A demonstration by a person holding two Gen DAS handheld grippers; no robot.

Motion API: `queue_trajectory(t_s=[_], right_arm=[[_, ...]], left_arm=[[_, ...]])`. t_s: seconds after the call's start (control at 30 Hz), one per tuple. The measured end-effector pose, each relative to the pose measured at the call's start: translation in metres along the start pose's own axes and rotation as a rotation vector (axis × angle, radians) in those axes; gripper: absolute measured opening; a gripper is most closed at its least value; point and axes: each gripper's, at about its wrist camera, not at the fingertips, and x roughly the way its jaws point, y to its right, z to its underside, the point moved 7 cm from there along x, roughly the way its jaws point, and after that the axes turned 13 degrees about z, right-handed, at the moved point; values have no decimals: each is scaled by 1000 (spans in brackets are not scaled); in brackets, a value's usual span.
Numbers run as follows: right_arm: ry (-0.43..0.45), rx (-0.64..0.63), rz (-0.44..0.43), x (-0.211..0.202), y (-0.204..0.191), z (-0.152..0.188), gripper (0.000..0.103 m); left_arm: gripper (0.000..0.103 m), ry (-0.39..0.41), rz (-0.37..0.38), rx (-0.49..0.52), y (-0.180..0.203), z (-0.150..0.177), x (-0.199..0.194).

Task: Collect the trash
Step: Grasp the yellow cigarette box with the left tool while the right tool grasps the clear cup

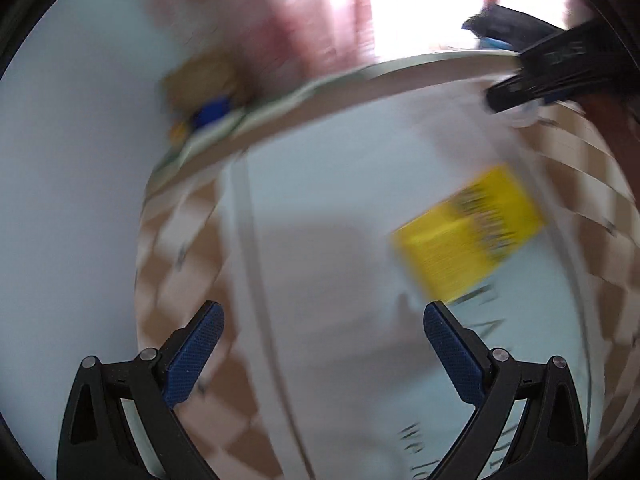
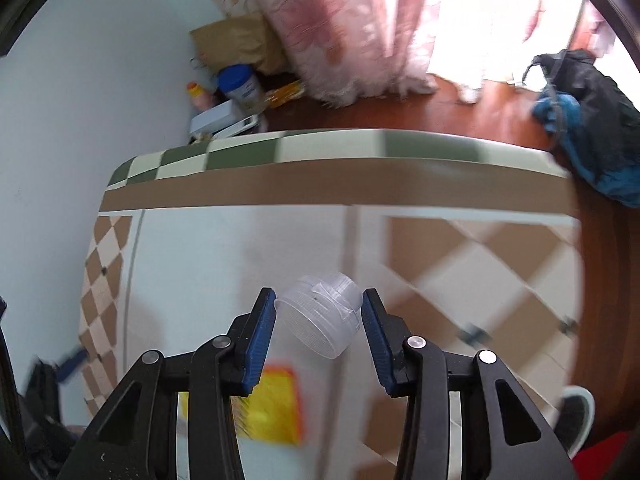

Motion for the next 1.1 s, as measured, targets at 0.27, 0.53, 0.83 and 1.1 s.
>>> queue_trajectory(t_s=[0.27, 0.53, 0.83, 1.1], right_arm=[[-103, 68, 20, 8, 71, 44, 46], [-119, 56, -10, 9, 76, 47, 46], [-122, 63, -38, 0, 67, 51, 46], [-149, 47, -37, 2, 58, 65, 46]], left_arm=[[101, -140, 156, 451, 86, -29, 37], [68, -194, 317, 377, 81, -49, 56], [67, -263, 279, 96, 42, -54, 63], [72, -288, 313, -29, 20, -37, 67]])
